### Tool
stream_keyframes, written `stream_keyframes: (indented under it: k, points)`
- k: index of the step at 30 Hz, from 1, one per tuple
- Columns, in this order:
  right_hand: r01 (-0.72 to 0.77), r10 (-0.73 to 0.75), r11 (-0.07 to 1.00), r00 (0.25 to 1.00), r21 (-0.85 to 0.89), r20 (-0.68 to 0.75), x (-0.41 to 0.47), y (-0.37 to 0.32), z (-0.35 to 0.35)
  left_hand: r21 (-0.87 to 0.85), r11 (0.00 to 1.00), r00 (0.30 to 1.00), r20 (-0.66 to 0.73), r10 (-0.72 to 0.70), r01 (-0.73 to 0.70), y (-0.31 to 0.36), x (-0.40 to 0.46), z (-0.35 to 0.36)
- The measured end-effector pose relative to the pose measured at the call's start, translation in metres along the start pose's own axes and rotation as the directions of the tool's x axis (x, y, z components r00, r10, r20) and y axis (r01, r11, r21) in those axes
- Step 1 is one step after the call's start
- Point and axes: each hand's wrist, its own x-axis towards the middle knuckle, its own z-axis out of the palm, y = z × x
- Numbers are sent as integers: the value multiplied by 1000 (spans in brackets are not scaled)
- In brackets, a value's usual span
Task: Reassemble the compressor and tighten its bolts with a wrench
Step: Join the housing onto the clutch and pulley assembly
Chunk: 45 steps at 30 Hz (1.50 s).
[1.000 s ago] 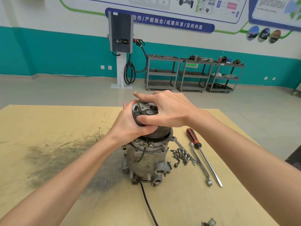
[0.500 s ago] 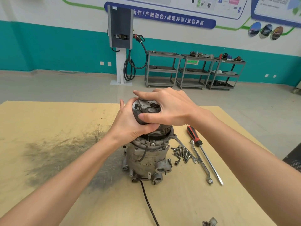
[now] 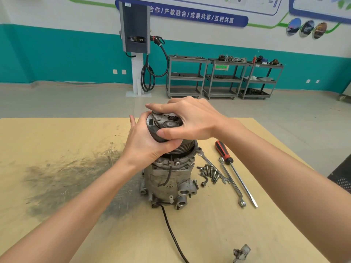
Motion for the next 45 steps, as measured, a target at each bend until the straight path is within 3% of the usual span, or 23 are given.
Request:
stream_keyframes:
  k: [8,17,30,41,43,45]
  points:
    - [-24,25,997,1000,70,-14,-3,4,5,25,1000,1000,31,3,-4,2,2,1]
    - [-81,86,993,994,80,-64,-3,3,5,-30,999,988,156,25,-20,0,14,-3]
    - [-141,138,990,986,-26,-93,2,-10,6,-123,990,970,242,-40,72,-10,20,-13]
    - [-176,178,982,984,-61,24,5,-10,7,-210,968,958,275,-79,140,-15,19,-14]
    - [-175,174,984,983,11,53,-1,-3,5,-232,960,951,297,-82,155,-16,18,-15]
    - [-146,141,967,989,208,39,-12,7,6,-278,949,946,321,-56,151,-14,17,-16]
